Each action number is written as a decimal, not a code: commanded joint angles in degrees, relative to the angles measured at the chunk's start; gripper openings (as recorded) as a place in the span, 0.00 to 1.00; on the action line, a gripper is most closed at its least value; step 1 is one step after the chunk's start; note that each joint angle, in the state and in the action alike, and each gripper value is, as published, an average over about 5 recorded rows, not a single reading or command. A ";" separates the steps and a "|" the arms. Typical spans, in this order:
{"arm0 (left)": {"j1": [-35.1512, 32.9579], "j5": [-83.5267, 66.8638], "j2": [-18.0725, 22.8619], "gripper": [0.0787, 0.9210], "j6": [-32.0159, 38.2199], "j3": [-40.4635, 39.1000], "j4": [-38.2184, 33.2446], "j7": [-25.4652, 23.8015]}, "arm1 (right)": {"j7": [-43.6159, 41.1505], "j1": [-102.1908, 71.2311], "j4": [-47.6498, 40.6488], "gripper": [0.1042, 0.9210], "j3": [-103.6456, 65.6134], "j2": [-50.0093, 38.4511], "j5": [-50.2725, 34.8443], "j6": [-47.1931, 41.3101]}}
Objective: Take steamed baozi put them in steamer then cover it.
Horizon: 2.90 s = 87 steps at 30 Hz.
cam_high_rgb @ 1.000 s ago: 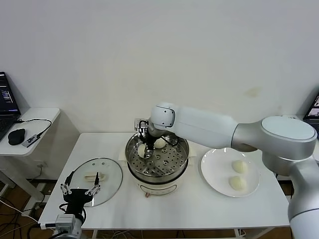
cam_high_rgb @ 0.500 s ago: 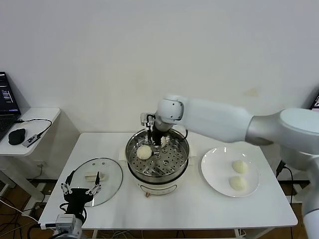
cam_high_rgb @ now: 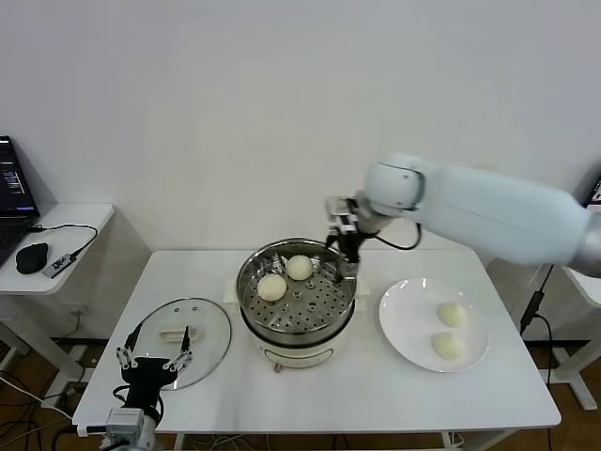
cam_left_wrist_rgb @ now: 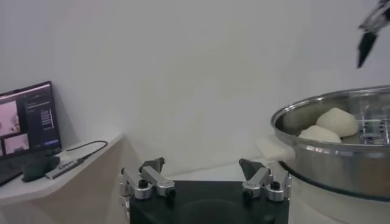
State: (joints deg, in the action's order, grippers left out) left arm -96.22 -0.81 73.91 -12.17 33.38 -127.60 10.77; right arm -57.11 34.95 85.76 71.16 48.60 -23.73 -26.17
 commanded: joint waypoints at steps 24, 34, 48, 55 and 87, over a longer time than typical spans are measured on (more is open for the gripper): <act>-1.09 1.50 -0.05 0.88 0.59 -0.36 2.86 0.04 | -4.68 -47.60 3.23 0.88 -37.55 -30.26 29.51 14.93; -1.39 1.50 -0.53 0.88 0.57 0.17 2.78 0.03 | -3.36 -52.17 -1.93 0.88 -39.94 -25.03 32.88 15.16; -1.40 1.44 -0.34 0.88 0.65 0.70 2.98 0.04 | -1.98 -50.19 -7.31 0.88 -37.12 -18.36 33.08 14.52; -1.36 1.46 -0.26 0.88 0.67 0.77 2.94 0.01 | -1.96 -50.18 -8.54 0.86 -36.71 -16.63 33.26 13.58; -0.75 1.32 0.13 0.88 0.71 0.56 2.71 0.06 | -5.43 -32.76 -4.05 0.58 -27.91 -21.33 23.97 10.55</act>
State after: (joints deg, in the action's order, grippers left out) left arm -96.98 0.53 74.04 -11.43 33.96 -124.76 10.84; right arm -62.07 -7.63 79.30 39.14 29.03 5.14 -15.08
